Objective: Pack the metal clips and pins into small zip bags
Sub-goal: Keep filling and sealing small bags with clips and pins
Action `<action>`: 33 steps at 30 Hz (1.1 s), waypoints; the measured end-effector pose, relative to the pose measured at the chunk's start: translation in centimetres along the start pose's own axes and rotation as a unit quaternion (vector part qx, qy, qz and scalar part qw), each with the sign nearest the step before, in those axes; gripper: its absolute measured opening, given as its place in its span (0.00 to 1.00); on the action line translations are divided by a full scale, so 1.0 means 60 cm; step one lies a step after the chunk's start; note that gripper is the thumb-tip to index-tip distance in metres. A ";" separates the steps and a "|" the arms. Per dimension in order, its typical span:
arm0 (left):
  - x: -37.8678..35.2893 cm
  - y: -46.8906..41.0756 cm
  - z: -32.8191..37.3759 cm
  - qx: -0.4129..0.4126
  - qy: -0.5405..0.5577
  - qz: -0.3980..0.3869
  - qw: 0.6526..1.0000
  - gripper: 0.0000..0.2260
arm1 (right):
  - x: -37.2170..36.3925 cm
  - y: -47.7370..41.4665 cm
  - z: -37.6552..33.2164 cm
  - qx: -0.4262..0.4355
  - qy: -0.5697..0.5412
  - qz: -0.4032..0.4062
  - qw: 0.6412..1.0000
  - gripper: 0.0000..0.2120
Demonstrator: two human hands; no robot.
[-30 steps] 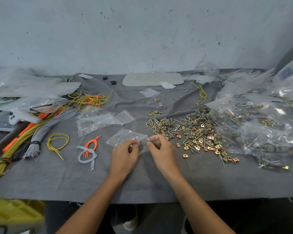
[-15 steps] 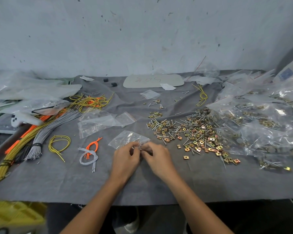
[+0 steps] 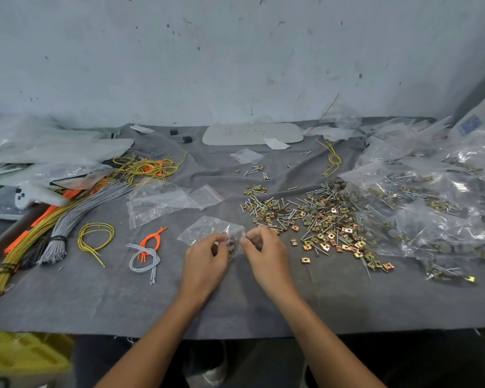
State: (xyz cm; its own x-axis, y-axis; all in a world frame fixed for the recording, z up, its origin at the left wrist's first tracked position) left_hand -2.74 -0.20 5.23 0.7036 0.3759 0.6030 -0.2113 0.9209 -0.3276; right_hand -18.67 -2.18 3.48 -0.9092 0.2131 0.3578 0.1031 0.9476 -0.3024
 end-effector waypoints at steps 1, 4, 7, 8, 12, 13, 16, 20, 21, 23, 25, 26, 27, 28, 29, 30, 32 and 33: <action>0.000 0.000 0.000 -0.001 0.000 -0.001 1.000 0.09 | -0.001 0.001 -0.001 -0.001 0.005 -0.008 1.000 0.04; 0.000 0.000 0.001 -0.003 -0.002 -0.001 1.000 0.10 | -0.002 0.002 -0.006 0.007 0.012 -0.016 1.000 0.04; 0.000 0.000 0.000 0.000 -0.002 0.000 1.000 0.10 | -0.001 0.002 -0.007 0.005 0.011 -0.007 1.000 0.05; 0.000 0.000 0.000 0.002 -0.002 0.000 1.000 0.10 | 0.000 0.002 -0.007 0.002 0.012 -0.006 1.000 0.05; -0.001 -0.001 -0.002 0.004 0.002 -0.003 1.000 0.09 | -0.018 -0.002 -0.008 0.031 0.106 -0.063 0.992 0.05; -0.001 -0.001 -0.001 0.003 0.005 -0.005 1.000 0.09 | -0.028 -0.001 -0.008 0.050 0.152 -0.093 0.983 0.09; -0.002 -0.001 0.000 0.001 0.013 -0.006 1.000 0.10 | -0.044 0.002 -0.007 0.068 0.213 -0.138 0.965 0.17; -0.001 -0.001 -0.003 0.001 0.009 -0.002 1.000 0.10 | -0.042 0.001 -0.007 0.069 0.200 -0.130 0.969 0.18; -0.002 -0.001 -0.004 0.002 0.009 -0.002 1.000 0.10 | -0.039 0.001 -0.007 0.067 0.178 -0.118 0.975 0.18; -0.002 -0.002 -0.004 0.001 0.008 -0.001 1.000 0.10 | -0.029 0.002 -0.008 0.043 0.108 -0.089 0.989 0.15; -0.003 -0.003 -0.005 -0.001 0.008 -0.003 1.000 0.09 | -0.011 -0.007 -0.008 0.027 0.072 -0.069 0.995 0.12; -0.004 -0.004 -0.006 -0.001 0.010 -0.004 1.000 0.09 | 0.001 -0.016 -0.007 0.028 0.081 -0.060 0.995 0.11; -0.003 -0.005 -0.008 -0.001 0.011 -0.002 1.000 0.09 | 0.017 -0.029 -0.006 0.030 0.103 -0.049 0.993 0.10; -0.003 -0.005 -0.009 0.000 0.013 0.000 1.000 0.09 | 0.036 -0.045 -0.004 0.029 0.134 -0.036 0.990 0.09; -0.003 -0.006 -0.010 0.000 0.014 -0.001 1.000 0.09 | 0.057 -0.062 0.000 0.023 0.170 -0.023 0.985 0.07; -0.005 -0.006 -0.010 0.002 0.016 -0.002 1.000 0.09 | 0.077 -0.077 0.007 0.013 0.209 -0.015 0.978 0.06; -0.008 -0.006 -0.011 0.005 0.021 -0.004 1.000 0.08 | 0.109 -0.100 0.025 -0.007 0.278 -0.015 0.960 0.07; -0.009 -0.005 -0.011 0.007 0.021 -0.003 1.000 0.08 | 0.116 -0.105 0.033 -0.014 0.298 -0.023 0.954 0.08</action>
State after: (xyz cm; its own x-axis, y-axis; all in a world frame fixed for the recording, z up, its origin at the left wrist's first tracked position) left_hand -2.62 -0.77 4.54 0.7328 0.3654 0.5740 -0.2156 0.9248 -0.3134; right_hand -26.46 -7.15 6.11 -0.5224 0.2601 0.8121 0.0862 0.9636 -0.2532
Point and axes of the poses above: each hand's wrist, its own y-axis away from the middle knuckle, its own x-axis out of the back of the hand, z = x × y, the point moved 6 cm from there along -y, towards the middle knuckle, and after that the axes turned 1 degree about -y, right-handed, at the moved point
